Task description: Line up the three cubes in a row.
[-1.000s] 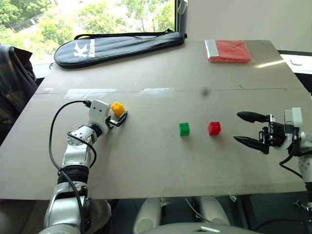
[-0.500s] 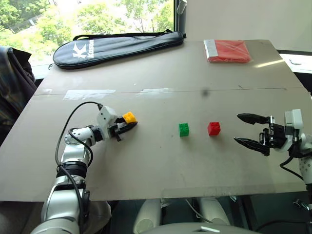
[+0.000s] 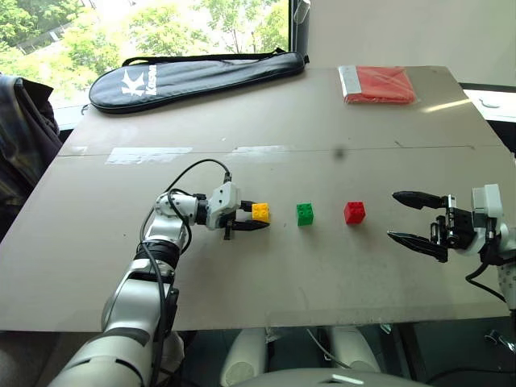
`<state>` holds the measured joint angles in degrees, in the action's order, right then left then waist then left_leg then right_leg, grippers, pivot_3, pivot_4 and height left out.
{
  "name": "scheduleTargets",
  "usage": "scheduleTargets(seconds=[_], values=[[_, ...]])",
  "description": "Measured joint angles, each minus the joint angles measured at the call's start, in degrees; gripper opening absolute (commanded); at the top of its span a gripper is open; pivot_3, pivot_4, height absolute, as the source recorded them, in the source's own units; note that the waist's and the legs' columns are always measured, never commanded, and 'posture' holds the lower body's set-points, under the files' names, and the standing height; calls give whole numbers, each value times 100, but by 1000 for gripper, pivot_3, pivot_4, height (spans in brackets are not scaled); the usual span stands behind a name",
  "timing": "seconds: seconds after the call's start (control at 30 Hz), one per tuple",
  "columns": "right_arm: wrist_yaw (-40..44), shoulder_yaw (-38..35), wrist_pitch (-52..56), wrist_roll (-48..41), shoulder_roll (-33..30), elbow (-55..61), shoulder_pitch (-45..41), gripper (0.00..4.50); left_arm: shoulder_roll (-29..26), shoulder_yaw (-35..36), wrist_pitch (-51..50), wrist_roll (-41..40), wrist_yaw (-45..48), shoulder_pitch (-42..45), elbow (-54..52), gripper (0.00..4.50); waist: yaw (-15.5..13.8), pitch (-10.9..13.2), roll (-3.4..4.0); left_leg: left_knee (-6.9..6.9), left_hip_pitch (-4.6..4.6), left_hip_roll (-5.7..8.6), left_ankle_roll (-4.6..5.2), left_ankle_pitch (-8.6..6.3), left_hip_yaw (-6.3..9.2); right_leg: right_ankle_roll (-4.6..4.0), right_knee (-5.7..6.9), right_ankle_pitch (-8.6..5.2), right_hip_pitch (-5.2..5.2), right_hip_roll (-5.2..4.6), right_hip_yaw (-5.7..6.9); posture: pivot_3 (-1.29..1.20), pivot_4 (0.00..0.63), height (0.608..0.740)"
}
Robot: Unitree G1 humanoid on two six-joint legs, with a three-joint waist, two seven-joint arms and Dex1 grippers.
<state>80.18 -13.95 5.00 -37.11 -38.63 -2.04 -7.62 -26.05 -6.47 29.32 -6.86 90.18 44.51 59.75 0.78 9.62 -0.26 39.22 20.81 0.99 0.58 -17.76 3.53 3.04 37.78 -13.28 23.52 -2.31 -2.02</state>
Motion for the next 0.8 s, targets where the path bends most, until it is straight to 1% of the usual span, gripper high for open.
scheduleTargets(seconds=[0.13,0.27,0.67,0.7,0.73,0.77,0.8], values=[[-99,-9,-1,-4,4,200,110,4269,73,-59,144,44,137,258,427,1319,-8,0,0,0,0,0,0,0,3,2,1,-1,-1,1,1,0,150,740],[-203,-11,2,-12,6,351,213,4269,101,-62,230,66,146,349,621,1319,-17,-1,-1,2,-1,0,1,0,5,3,1,-2,-4,1,1,0,150,740],[-268,-15,-14,-18,6,381,262,4269,182,-51,229,119,61,387,720,1319,-50,-3,-1,11,-11,8,2,0,20,6,1,-3,-24,0,12,0,150,740],[-267,-15,-18,-18,6,381,262,4269,182,-51,219,121,60,387,720,2354,-50,-3,-1,11,-10,8,2,0,21,6,1,-4,-25,0,12,0,150,740],[-265,-17,-20,-17,6,379,262,4269,191,-59,213,151,80,385,719,2619,-50,-3,-1,11,-10,8,2,0,21,6,1,-4,-25,0,12,0,150,740],[-263,-18,-20,-17,6,378,262,4269,210,-62,213,165,119,385,710,3032,-52,-4,-1,11,-11,9,2,0,21,7,1,-4,-25,-1,13,0,150,740],[-261,-18,-21,-17,5,377,262,4269,225,-69,214,177,143,384,702,3565,-54,-4,-1,11,-13,9,2,0,22,7,1,-4,-28,-1,14,0,150,740]])
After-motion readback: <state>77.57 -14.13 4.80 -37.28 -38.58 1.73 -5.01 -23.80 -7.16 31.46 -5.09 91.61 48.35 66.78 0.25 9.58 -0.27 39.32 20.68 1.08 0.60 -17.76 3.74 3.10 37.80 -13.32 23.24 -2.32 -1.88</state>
